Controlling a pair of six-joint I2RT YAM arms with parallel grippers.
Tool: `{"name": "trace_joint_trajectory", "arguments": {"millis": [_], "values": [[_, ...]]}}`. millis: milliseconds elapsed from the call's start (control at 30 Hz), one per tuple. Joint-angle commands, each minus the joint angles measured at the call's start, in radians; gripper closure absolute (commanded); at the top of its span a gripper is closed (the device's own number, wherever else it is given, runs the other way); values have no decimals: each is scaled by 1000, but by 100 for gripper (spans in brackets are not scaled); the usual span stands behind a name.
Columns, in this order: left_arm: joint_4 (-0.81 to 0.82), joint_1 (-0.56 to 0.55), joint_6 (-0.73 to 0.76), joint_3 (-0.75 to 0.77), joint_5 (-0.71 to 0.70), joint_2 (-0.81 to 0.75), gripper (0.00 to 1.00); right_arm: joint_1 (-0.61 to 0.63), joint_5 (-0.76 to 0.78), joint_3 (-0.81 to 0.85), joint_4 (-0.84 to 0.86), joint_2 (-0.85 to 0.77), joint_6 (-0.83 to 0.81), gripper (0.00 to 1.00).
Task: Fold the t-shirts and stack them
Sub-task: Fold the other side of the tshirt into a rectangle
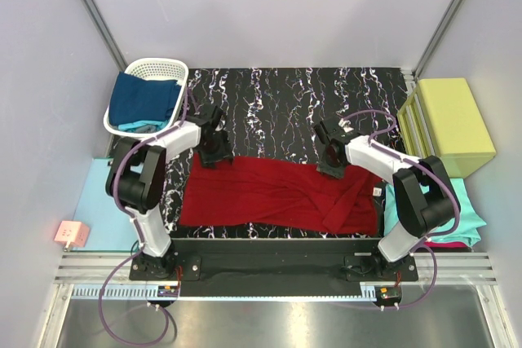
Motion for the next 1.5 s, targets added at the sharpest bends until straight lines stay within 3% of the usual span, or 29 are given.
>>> {"name": "trace_joint_trajectory", "arguments": {"millis": [0,300,500,1100,1467], "values": [[-5,-2,15,-86,13,-84,37,-4,22,-14,28,13,0,62],[-31,-2,12,-174,0,-248,38,-4,-7,-38,76,55,11,63],[-45,-2,21,-148,-16,-260,38,-4,4,-29,97,104,-2,64],[-51,21,41,48,-45,54,38,-73,-44,66,76,263,-28,71],[-120,30,32,289,-46,214,38,-165,-133,209,71,378,-16,73]]}}
